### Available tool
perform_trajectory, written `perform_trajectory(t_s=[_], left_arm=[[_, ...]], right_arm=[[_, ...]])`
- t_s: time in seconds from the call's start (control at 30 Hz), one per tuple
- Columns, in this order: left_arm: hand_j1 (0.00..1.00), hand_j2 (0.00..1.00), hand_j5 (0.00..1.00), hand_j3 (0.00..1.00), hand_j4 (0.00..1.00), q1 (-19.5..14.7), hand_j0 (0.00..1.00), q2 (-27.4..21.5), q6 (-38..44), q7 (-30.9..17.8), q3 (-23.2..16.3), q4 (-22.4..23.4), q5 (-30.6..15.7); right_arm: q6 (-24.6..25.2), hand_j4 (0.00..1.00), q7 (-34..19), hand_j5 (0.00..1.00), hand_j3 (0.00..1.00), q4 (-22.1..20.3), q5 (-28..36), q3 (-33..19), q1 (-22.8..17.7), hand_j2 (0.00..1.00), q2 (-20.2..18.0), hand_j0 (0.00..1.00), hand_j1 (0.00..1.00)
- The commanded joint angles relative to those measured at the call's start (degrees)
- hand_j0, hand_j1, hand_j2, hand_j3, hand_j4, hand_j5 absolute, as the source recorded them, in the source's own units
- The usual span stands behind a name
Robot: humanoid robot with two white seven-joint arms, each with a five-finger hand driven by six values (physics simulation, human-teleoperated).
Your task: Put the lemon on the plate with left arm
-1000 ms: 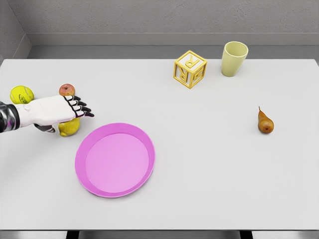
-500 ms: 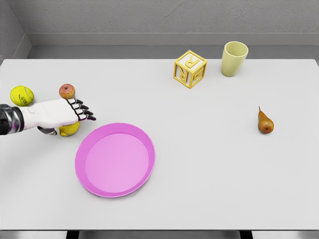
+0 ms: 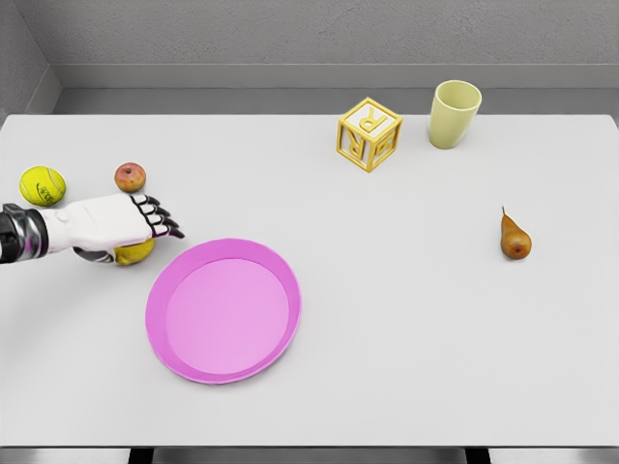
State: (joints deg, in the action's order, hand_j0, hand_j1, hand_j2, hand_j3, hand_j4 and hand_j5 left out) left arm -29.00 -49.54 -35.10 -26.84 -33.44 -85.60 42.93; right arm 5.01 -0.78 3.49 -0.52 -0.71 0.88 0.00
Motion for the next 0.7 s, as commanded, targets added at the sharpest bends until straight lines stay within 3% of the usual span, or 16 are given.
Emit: perform_trajectory(t_s=[0.0, 0.3, 0.67], left_arm=[[0.84, 0.84, 0.84, 0.84, 0.84, -0.1, 0.84, 0.0, 0.1, 0.0, 0.0, 0.0, -0.2], [0.68, 0.68, 0.68, 0.68, 0.68, 0.0, 0.68, -0.2, 0.1, 0.0, -0.1, 0.0, -0.2], [0.63, 0.63, 0.63, 0.63, 0.63, 0.1, 0.63, 0.0, 0.1, -0.1, -0.2, -0.1, -0.2]], right_arm=[[0.0, 1.0, 0.0, 1.0, 1.0, 0.0, 0.0, 0.0, 0.0, 1.0, 0.0, 1.0, 1.0], [0.0, 1.0, 0.0, 1.0, 1.0, 0.0, 0.0, 0.1, 0.0, 1.0, 0.0, 1.0, 1.0], [0.0, 1.0, 0.0, 1.0, 1.0, 0.0, 0.0, 0.0, 0.0, 1.0, 0.0, 1.0, 1.0]])
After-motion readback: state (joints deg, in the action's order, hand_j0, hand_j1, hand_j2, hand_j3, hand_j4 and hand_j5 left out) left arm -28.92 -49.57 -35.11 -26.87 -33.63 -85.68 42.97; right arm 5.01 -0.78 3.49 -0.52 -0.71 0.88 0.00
